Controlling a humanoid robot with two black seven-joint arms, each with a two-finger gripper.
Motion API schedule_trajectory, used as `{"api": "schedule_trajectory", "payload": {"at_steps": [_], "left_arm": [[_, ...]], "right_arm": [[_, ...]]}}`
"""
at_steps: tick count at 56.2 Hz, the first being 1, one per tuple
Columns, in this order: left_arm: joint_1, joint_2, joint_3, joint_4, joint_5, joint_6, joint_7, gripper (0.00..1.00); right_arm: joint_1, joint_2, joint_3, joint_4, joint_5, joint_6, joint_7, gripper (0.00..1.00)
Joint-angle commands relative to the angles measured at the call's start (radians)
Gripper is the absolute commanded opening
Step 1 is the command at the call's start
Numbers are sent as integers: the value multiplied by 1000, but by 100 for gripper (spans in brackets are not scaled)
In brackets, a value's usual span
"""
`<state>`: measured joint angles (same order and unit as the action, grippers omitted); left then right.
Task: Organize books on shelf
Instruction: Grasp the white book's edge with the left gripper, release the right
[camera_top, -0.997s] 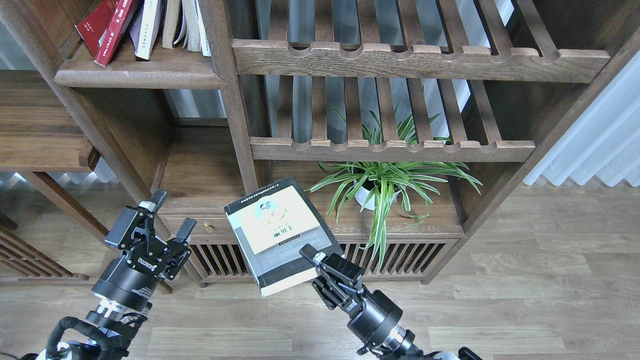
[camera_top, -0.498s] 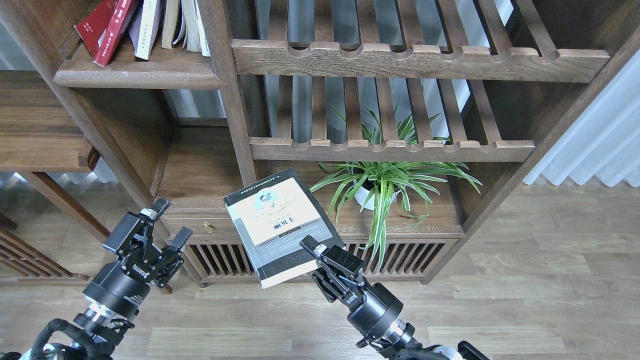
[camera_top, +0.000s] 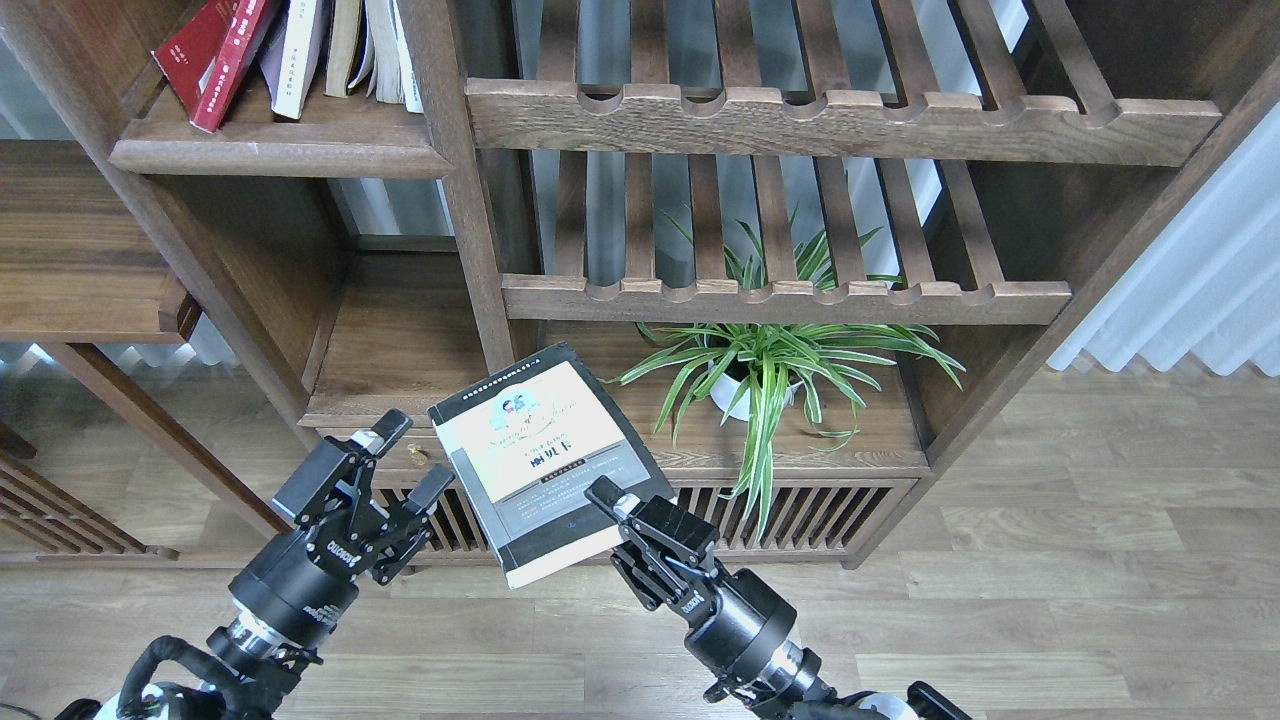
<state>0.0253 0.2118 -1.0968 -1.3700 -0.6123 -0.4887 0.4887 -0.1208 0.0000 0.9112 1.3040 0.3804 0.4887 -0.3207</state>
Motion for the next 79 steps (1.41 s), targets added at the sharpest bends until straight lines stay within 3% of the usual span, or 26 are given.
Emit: {"api": "schedule_trajectory", "payload": {"at_steps": [1,60,79], "left_arm": [[-8,-18,0,23,0,0,0,100],[-71,-86,14,138,131,0,0,100],[-123,-126,5,134,138,0,0,84]], "right_arm": [[0,0,0,1,0,0,0,29],[-8,0,-17,41,-6,0,-1,29],[-20,0,-26,44,-9,0,-1,29]]}}
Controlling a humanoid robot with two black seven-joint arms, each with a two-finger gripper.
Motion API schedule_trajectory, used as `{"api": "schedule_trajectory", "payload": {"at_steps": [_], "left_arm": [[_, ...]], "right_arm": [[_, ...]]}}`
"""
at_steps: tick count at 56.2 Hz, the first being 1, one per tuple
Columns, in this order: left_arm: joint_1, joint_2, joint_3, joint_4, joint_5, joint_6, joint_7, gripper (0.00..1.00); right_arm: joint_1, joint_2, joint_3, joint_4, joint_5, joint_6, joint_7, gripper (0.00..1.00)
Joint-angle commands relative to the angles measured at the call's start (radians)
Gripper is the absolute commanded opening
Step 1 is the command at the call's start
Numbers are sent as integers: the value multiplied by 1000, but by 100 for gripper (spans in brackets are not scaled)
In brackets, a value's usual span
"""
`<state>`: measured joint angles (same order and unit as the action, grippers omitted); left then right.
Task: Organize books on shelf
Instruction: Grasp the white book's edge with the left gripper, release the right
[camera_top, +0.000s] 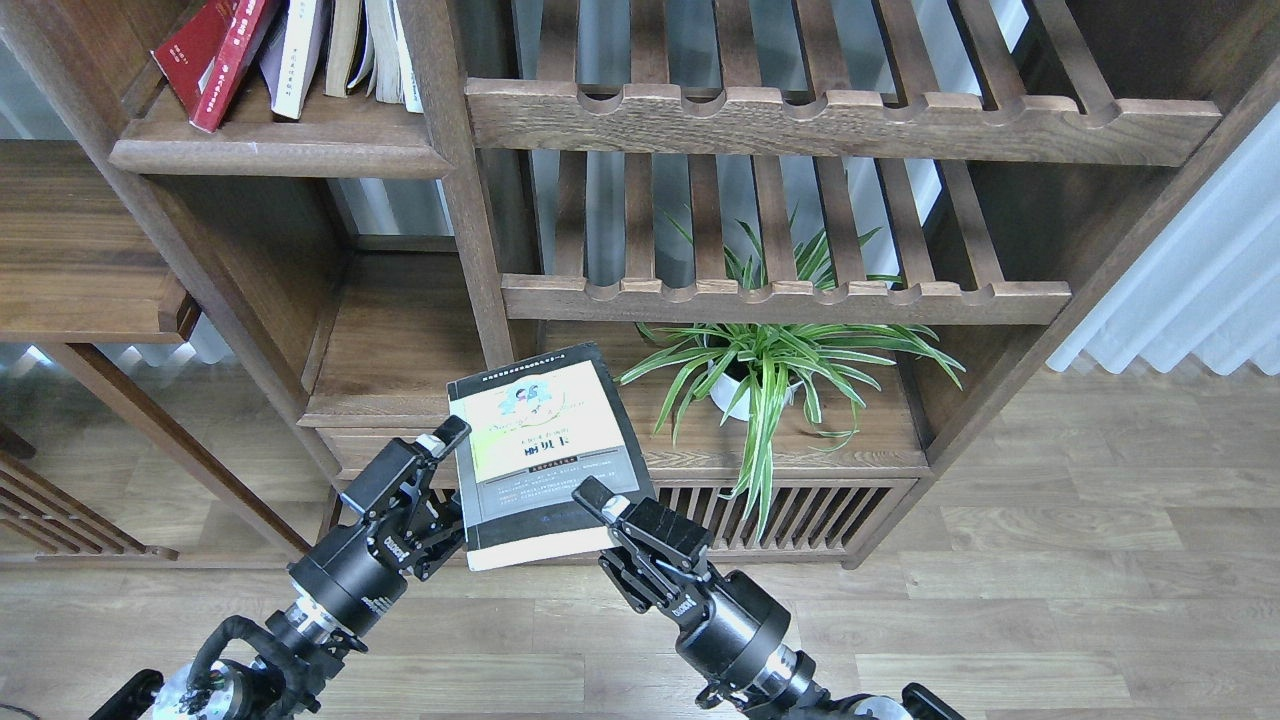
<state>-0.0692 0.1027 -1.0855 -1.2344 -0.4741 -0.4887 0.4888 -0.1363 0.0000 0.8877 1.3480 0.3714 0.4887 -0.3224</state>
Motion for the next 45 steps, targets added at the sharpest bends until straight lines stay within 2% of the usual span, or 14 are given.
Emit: {"api": "schedule_trajectory", "payload": {"at_steps": [1,7,9,12,24,35,45], "left_arm": [[-32,-17,-8,-2,0,0,0,83],[-49,-17,-14,-2,2,5,0,73],[-50,-17,-19,-4,2,12,0,64],[-50,-17,-22,-4,2,13,0,56],[-41,-12,-24,-10,0,39,0,45],[-38,-6,-30,-17,0,38,0,27],[-40,-3,-31,-36,3,36,0,18]], "right_arm": [[-5,0,-3,0,0,0,0,29],[-6,0,-3,2,0,0,-1,29],[-6,0,-3,2,0,0,-1,29],[-8,0,-3,0,0,0,-1,29],[-9,0,0,0,0,0,-1,30],[-16,0,0,0,0,0,-1,31],[-16,0,5,0,-2,0,-1,31]]}}
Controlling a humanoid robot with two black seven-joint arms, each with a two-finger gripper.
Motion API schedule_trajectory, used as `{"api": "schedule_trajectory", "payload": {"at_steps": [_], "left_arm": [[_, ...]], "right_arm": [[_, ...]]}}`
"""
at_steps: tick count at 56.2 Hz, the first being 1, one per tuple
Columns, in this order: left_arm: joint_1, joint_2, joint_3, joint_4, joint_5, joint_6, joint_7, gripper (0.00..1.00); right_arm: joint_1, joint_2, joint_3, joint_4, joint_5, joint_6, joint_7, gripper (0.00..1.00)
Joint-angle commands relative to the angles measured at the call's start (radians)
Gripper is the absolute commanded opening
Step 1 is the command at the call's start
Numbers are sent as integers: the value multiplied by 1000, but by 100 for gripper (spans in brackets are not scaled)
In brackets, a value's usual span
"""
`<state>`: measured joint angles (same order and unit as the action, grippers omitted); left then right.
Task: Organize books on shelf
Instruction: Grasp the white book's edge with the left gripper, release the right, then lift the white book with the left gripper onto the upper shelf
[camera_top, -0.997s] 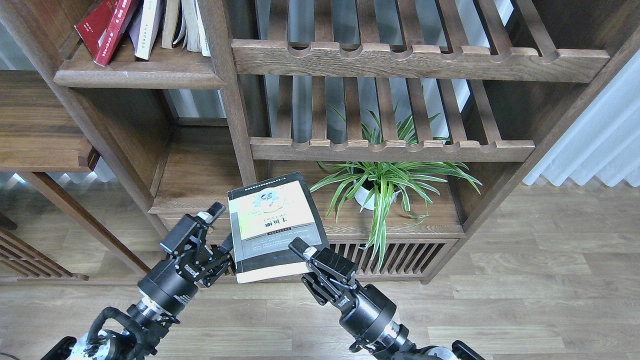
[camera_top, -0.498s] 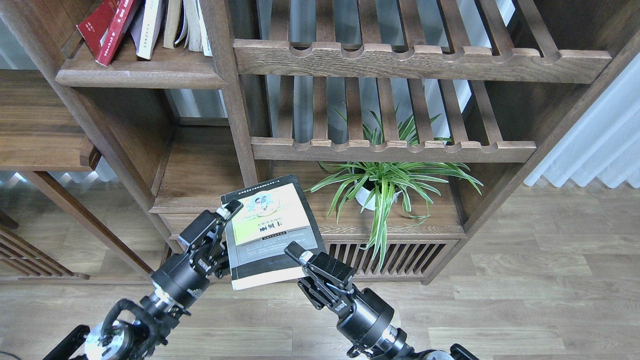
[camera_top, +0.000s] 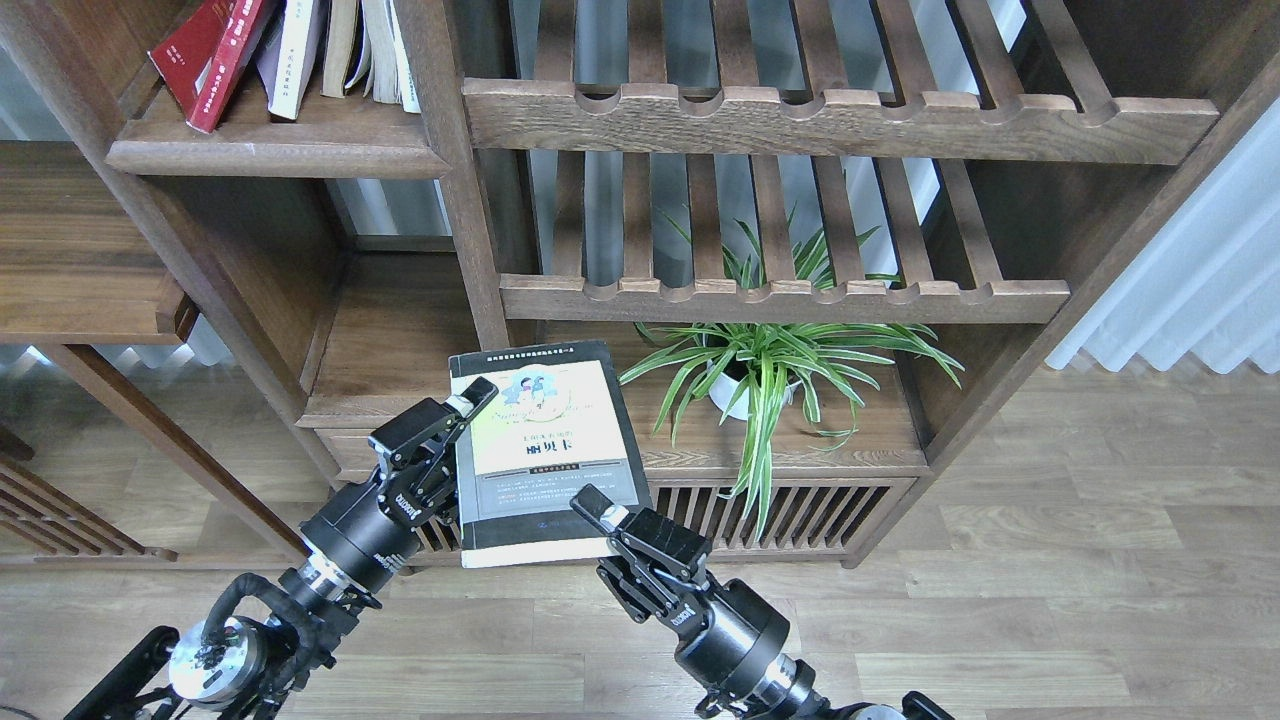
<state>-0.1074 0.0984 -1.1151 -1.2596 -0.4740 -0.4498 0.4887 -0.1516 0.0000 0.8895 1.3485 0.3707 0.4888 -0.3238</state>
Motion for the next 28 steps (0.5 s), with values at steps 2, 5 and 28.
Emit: {"api": "schedule_trajectory", "payload": {"at_steps": [2,5,28], "left_arm": [[0,9,-9,-18,14,-4,0,16],[0,10,-14,-18,25,-9,0,14],[5,60,-91,-81,60,-21,0,10]], "right_arm": [[0,0,6,0,-1,0,0,33],[0,0,8,0,-1,0,0,35],[0,0,19,-8,-108,0,15,99]]}}
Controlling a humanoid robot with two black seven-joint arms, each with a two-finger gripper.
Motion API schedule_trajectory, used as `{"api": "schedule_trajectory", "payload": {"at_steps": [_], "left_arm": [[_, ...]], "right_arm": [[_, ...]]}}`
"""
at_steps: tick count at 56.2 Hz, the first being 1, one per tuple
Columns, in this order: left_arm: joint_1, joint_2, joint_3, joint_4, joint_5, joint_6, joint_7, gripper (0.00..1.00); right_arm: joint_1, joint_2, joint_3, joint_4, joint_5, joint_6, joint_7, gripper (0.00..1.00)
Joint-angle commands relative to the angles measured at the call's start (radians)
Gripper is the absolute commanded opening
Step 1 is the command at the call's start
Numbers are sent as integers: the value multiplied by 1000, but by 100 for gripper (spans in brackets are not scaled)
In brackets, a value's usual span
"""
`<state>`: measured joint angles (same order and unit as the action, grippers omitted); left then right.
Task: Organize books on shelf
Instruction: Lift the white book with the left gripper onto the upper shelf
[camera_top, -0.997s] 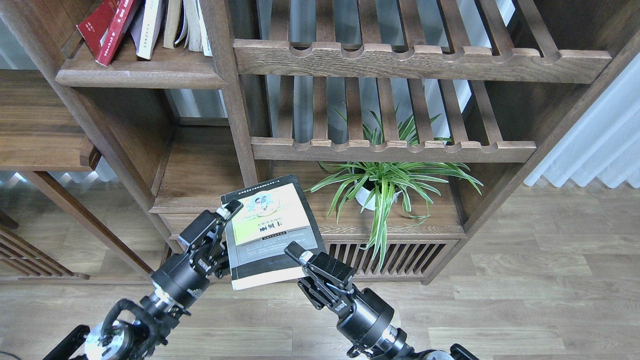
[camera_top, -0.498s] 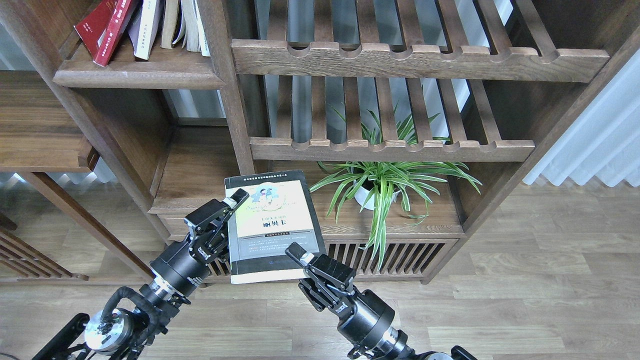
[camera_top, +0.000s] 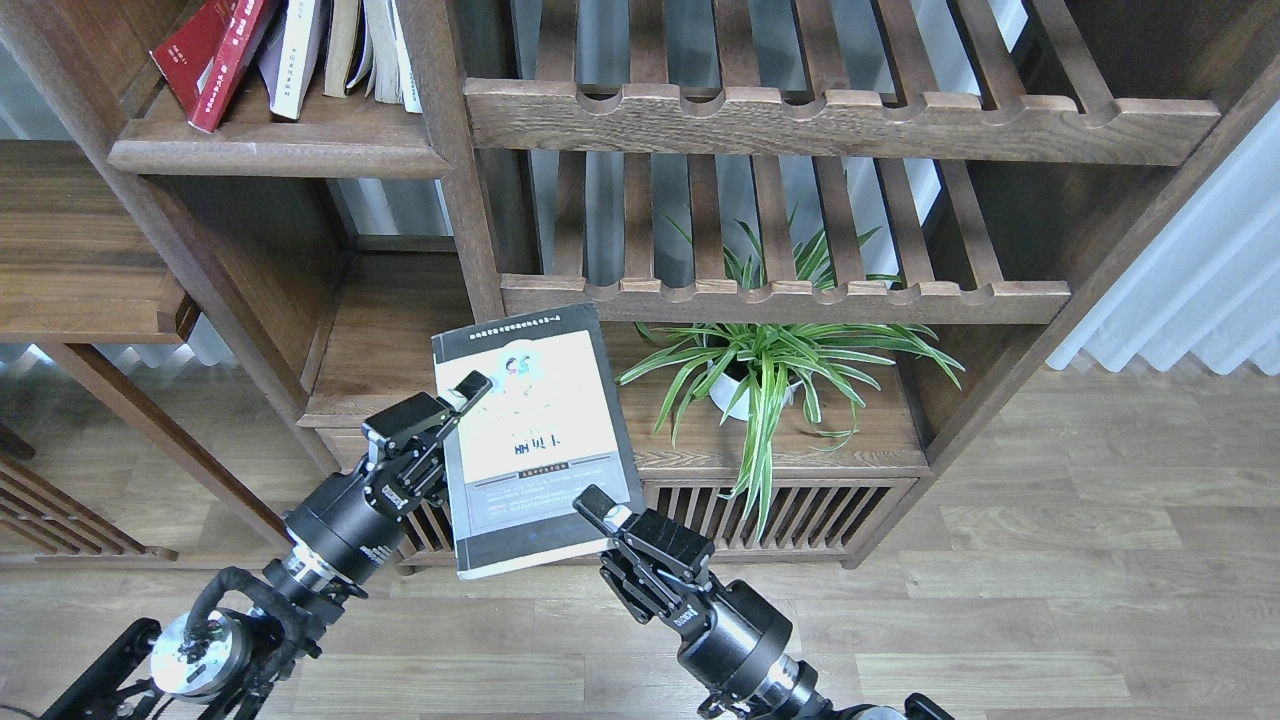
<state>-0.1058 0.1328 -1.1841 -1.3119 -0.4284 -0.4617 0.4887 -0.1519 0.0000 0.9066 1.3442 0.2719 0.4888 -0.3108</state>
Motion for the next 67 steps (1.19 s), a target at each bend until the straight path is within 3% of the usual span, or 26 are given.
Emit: {"api": "schedule_trajectory", "payload": {"at_steps": [1,22,40,49,67], "left_arm": [[6,33,-28,-36,19,-14,0,10],[15,301,-123,-70,94,-27,0,6],[-17,441,-276,-72,160,-27,0,5],[-121,508,-354,-72,158,-27,0,5],[-409,789,-376,-70,194,-27,0,5]], "right_arm": [[0,0,2,-5,-10,0,2,99],[0,0,2,-39,-13,0,1,99],[5,0,0,-51,-17,0,1,99],[12,0,-2,-68,-17,0,1,99],[12,0,-2,-82,-17,0,1,99]]}}
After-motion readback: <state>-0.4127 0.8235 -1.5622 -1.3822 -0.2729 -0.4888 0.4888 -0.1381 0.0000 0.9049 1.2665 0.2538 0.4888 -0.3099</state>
